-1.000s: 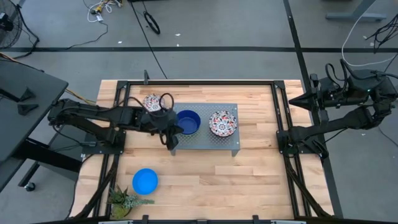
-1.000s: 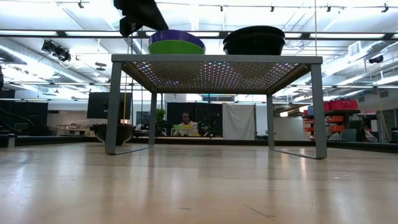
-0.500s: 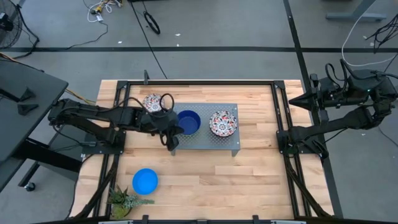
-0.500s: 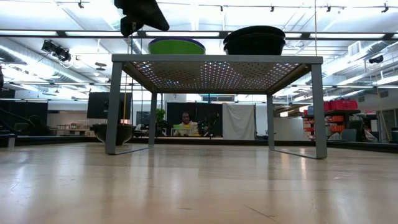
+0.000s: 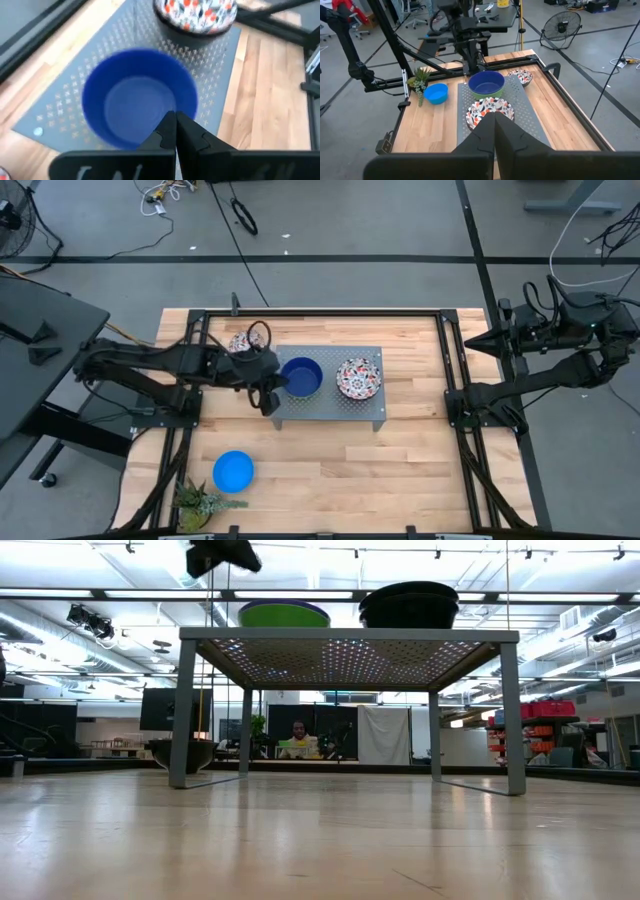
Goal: Pick & Place Mini bowls
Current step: Stack the light blue bowl on top of the blue bowl on the shelf
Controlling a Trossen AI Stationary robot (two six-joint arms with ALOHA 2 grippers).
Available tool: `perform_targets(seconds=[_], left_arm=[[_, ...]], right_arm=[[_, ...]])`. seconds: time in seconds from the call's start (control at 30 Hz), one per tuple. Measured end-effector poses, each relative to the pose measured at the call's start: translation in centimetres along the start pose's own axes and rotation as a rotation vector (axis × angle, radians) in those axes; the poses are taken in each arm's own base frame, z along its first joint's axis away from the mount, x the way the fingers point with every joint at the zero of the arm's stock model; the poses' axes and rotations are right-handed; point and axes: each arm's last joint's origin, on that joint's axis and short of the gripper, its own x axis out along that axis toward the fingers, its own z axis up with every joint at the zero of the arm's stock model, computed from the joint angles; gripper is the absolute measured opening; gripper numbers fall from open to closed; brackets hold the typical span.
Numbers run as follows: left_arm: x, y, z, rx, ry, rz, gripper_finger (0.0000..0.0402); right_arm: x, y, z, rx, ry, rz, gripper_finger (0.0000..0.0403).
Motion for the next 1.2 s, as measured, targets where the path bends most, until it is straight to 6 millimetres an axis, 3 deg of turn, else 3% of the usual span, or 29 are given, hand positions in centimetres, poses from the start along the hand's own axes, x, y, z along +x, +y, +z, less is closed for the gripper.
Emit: perform_targets(seconds=[0.4, 0.77, 1.2], left_arm=[[-1.6, 2.9, -1.0, -0.012, 0.140, 0.125, 0.0000], [-1.2, 6.2, -0.7, -0.096, 0.222, 0.190, 0.0001], [1.0, 9.7, -1.1, -0.255, 0.342, 0.294, 0.0002]], right_arm=[[0.0, 0.0, 0.0, 0.000, 0.000, 0.000, 0.0007], [0.0, 0.0, 0.0, 0.000, 0.000, 0.000, 0.0007], [0.0, 0.0, 0.0, 0.000, 0.000, 0.000, 0.0007]])
